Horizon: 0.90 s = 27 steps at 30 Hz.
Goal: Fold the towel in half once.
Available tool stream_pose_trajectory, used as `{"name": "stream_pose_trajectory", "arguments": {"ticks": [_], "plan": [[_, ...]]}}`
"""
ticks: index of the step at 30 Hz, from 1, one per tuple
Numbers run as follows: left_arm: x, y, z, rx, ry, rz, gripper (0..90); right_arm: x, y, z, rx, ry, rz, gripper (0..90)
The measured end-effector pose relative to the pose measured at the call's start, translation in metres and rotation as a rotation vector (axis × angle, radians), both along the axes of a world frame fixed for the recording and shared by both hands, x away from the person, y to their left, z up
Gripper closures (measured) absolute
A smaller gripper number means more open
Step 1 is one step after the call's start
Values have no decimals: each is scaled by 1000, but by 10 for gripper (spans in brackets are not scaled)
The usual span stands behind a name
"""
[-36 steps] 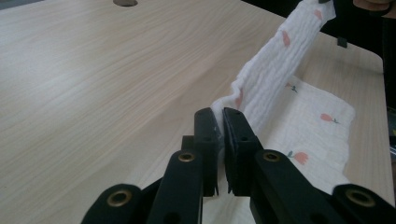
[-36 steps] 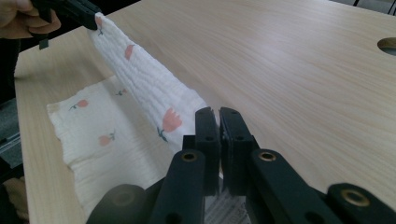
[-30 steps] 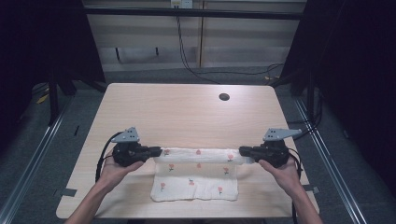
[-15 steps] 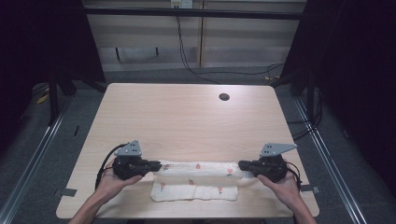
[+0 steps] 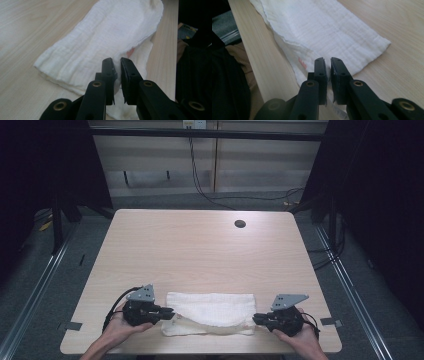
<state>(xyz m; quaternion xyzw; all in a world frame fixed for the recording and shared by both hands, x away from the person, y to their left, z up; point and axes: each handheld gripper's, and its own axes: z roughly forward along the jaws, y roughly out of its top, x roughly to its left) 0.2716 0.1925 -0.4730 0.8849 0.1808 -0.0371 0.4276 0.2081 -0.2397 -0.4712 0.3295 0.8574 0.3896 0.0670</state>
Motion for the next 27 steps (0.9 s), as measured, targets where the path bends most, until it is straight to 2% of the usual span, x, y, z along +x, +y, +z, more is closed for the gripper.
{"name": "stream_pose_trajectory", "arguments": {"ticks": [2,4,6,8,9,11,13,16,18,20,22,24,26,27], "plan": [[-2,3,2,-17,4,-5,805,-1,0,1,19,-1,4,801],[-1,5,3,-44,26,-7,784,-3,2,2,28,-11,26,782],[2,8,3,-88,51,10,759,-4,2,4,49,-25,19,749],[4,9,5,-115,61,11,755,-3,1,7,78,-29,13,715],[5,10,6,-114,52,17,748,-3,0,8,81,-35,3,715],[7,9,5,-104,47,48,747,-1,-2,8,87,-39,-6,699],[10,4,1,-48,30,68,742,2,-4,6,83,-38,-31,687],[17,-5,-11,37,27,88,728,15,-4,1,56,-30,-82,640],[21,-9,-17,71,38,92,723,26,-4,-3,34,-31,-119,600],[22,-11,-21,89,39,93,711,38,-4,-8,26,-26,-152,569],[22,-11,-22,86,40,97,705,50,-3,-12,12,-21,-178,543],[23,-12,-23,79,44,93,703,60,-2,-17,13,-7,-188,527],[22,-13,-23,81,39,94,701,67,1,-20,-26,-8,-195,523],[21,-14,-23,73,42,98,693,70,2,-21,-25,1,-195,529]]}}
